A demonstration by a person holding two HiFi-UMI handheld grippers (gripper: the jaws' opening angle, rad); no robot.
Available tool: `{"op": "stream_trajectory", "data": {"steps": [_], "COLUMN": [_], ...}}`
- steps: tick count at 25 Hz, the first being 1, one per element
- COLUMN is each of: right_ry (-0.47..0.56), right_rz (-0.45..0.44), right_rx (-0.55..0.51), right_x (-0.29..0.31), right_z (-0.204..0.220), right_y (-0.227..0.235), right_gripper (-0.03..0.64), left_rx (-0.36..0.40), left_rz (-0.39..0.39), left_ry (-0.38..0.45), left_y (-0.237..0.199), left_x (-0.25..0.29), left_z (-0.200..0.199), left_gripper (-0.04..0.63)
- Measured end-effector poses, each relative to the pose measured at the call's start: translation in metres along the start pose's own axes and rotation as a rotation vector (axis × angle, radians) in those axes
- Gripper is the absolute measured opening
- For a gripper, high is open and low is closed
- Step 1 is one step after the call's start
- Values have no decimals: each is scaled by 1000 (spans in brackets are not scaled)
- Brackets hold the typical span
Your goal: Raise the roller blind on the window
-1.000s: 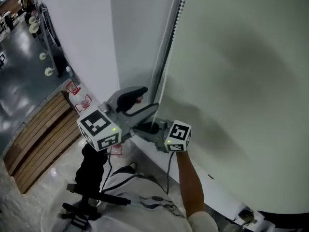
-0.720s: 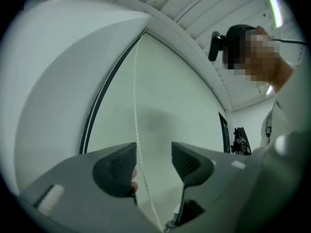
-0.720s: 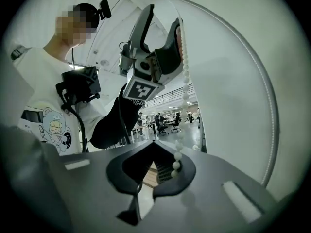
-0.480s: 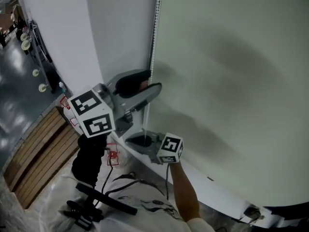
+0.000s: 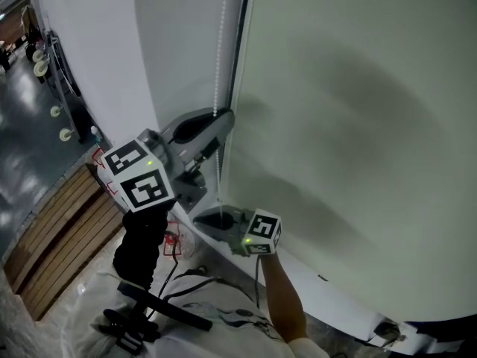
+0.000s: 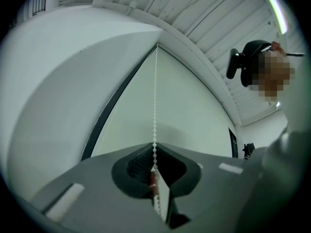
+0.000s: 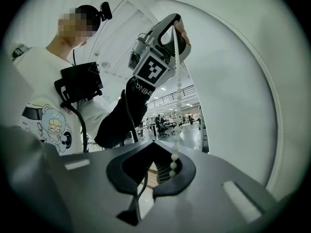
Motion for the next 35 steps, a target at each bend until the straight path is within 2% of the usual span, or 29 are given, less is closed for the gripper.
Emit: {"op": "stream_trajectory", "data": {"steps": [9,14,19,24,31,34,35], "right_ry": [1,2,-11,-7,-6,-2,-3], "right_rz": [1,-11,-9,-19,-26,-23,-22], "right_rx": [33,38,35,50,42,39,38], "right_x": [-2,-2,0,3,6,5,5], "right_z": [8,12,19,24,23,22,22], "right_y": [6,5,6,4,0,0,0], "right_gripper": [0,0,0,0,0,0,0], "left_rx": [-135,-63,-67,-18,-50,-20,-15], "left_rz": [6,26,42,85,193,231,233], "left_ry": [-39,18,54,109,131,105,102], "left_y": [-1,6,6,16,25,32,33], "left_x": [-6,-12,-20,-21,-18,-15,-15], "left_z": [14,4,-8,-23,-29,-26,-26], "left_gripper": [-5,-2,-3,-2,0,100,100]}}
Point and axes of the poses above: the fingertips, and each gripper's own axes: x forward along the fingers, y to its right, z out of its underside, the point moved 5 cm from there along -x, backward along the fingers, and after that the axes turned 3 degrees about -y, right-handed, at the moved point
